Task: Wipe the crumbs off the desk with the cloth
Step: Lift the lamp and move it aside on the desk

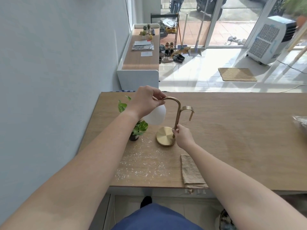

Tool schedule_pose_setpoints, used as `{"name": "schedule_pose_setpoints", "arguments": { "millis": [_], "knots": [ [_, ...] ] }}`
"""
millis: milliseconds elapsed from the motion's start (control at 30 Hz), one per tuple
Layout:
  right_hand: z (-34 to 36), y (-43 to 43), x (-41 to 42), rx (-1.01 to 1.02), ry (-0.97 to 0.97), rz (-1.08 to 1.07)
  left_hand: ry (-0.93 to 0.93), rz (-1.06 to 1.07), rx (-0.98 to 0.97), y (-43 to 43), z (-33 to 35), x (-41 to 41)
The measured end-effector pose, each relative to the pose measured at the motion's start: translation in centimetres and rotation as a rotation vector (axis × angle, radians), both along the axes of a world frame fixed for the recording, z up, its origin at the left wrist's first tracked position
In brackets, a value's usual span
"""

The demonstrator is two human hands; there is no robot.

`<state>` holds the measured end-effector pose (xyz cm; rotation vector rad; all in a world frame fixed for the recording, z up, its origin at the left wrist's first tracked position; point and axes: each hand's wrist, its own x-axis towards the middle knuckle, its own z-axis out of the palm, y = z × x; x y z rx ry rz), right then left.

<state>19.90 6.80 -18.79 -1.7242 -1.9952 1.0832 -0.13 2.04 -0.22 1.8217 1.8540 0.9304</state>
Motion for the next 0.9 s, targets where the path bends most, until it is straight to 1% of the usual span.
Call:
{"name": "schedule_pose_setpoints", "arguments": {
  "millis": [233, 600, 900],
  "knots": [
    [0.0, -0.5, -0.2, 0.025, -0.024, -0.008, -0.012, 0.006, 0.013, -0.3, 0.1, 0.2],
    [0.5, -0.6, 0.0, 0.053, -0.044, 0.02, -0.006, -0.038, -0.017, 0.4, 0.3, -0.3],
    [2.1, 3.6, -1.0, 0.088, -0.04, 0.024, -0.016, -0.075, 0.034, 5.2, 1.7, -2.0]
  ]
}}
